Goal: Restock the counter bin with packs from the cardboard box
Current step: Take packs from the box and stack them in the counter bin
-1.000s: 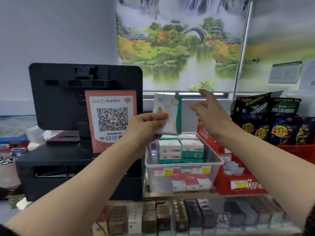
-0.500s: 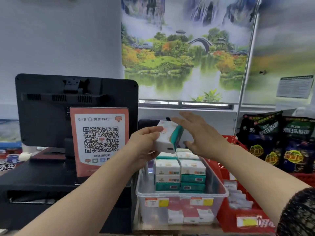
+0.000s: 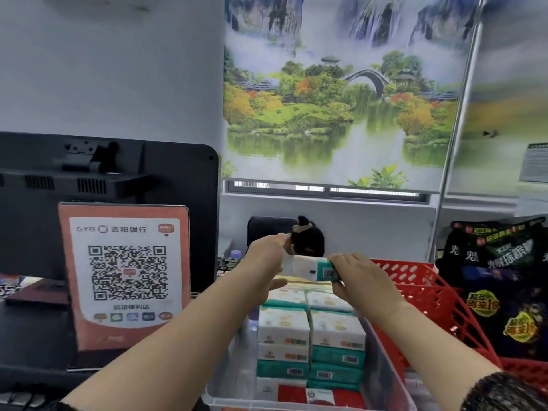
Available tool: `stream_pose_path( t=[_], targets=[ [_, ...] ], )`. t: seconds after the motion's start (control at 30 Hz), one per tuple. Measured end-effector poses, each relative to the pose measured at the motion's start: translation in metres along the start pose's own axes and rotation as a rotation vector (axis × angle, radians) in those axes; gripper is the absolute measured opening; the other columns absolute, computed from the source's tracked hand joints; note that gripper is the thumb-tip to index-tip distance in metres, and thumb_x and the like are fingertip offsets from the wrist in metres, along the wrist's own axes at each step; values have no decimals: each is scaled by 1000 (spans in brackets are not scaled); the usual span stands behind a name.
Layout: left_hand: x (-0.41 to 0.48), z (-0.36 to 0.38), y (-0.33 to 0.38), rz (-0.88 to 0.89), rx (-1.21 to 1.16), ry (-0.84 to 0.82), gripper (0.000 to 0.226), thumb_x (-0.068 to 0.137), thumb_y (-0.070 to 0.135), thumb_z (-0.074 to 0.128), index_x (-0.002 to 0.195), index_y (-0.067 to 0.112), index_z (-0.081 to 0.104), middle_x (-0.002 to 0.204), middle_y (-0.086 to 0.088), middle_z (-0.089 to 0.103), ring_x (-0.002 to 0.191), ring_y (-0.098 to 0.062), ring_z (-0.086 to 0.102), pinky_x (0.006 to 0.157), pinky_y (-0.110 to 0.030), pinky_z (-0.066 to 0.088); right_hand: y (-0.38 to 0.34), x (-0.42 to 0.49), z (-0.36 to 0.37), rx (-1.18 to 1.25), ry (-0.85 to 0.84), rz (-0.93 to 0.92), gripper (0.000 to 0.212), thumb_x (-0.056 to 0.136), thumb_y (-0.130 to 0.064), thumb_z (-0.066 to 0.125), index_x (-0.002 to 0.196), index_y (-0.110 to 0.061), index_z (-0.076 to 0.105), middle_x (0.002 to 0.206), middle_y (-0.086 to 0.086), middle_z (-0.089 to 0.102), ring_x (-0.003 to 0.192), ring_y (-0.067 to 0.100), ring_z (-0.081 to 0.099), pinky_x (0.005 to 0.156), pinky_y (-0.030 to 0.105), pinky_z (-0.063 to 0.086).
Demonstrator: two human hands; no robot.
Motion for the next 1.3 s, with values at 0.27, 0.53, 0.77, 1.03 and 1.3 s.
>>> stream_pose_path(
  t=[0.27,0.53,0.77,1.03,1.3],
  targets=[
    [17,-20,-12,165,77,6,24,102,27,40,113,23,61,118,-2,58,110,-19,52,91,-34,49,10,10,65,-244,-212,111,28,70,-18,81,93,-15,65,85,0,67,74,19,59,53,26,46],
    [22,-27,-22,204,131,-5,25,102,24,42,111,22,64,114,1,64,110,-17,55,87,-31,51,12,4,89,-236,-249,74,41,98,-21,47,138,-13,40,134,3,53,118,21,52,87,32,50],
    [22,-22,-27,190,130,-45,24,102,22,42,103,25,65,108,3,66,105,-15,57,75,-26,51,15,4,93,-263,-313,79,47,99,-18,44,144,-12,32,138,3,50,124,21,47,93,32,48],
    [23,-25,-33,164,119,-29,24,101,23,43,97,27,66,103,5,67,101,-14,59,73,-27,52,13,4,83,-208,-382,101,52,98,-13,43,147,-13,27,141,5,46,129,22,43,95,32,47],
    [19,-32,-34,131,100,-35,25,101,22,42,111,21,65,112,0,66,109,-19,56,83,-32,52,12,4,87,-136,-389,179,58,98,-16,45,150,-14,20,153,3,32,139,22,30,103,34,42]
  ],
)
Point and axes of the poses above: each hand's wrist, its own x-axis towards the middle knuckle, its own z-axis out of the palm, y = z × x, the point moved 1 cm from there along x, towards the middle knuckle
